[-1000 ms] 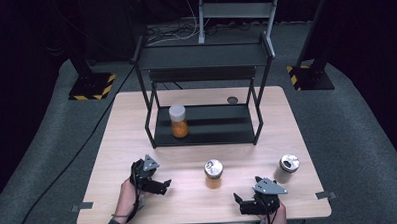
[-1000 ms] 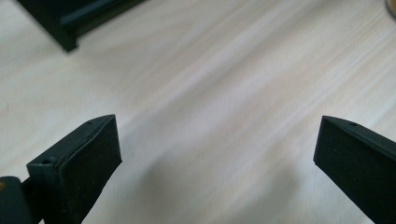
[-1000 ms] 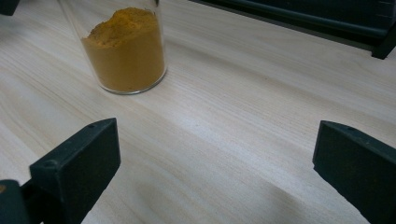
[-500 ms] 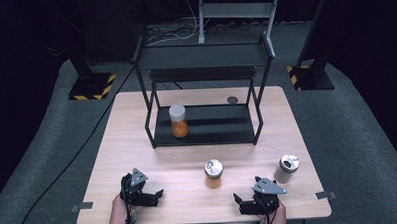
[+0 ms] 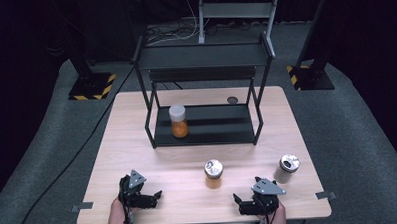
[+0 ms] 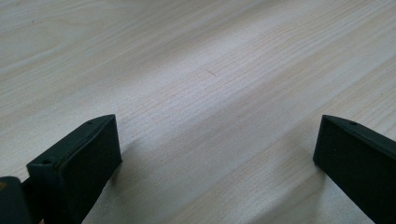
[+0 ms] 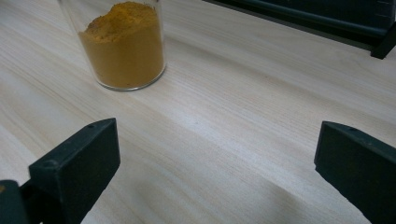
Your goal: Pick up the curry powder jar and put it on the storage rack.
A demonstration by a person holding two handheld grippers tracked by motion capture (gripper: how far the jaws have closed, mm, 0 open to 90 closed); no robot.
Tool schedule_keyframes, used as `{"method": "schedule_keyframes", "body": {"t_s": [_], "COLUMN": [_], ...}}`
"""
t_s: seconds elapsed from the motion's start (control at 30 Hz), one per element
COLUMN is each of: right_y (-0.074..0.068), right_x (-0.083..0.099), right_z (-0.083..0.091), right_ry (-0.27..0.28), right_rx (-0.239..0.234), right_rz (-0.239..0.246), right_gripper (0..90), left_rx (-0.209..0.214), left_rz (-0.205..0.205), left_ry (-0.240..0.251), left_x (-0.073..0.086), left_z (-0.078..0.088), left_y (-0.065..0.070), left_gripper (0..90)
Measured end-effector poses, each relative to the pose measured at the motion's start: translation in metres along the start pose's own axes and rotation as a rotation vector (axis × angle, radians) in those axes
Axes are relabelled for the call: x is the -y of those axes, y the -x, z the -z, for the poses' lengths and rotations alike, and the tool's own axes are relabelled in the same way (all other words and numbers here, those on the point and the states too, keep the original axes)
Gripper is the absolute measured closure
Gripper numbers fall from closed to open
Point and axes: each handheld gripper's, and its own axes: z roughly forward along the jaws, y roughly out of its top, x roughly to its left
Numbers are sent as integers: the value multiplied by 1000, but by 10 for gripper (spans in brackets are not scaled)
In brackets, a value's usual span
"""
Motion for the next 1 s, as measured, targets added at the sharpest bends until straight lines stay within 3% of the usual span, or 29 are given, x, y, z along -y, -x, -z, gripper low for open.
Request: {"method": "schedule_keyframes", "body": {"t_s": [1.0], "right_y": [-4], "right_x": [-2], "right_z": [-1], "right_ry": [-9], "right_rx": [19], "right_rz": [-1], "right_gripper": [0], "left_rx": [0], "left_rz": [0], "left_ry": [0], "left_x": [0], "left_z": [0], "left_y": [0], "left_gripper": [3]}}
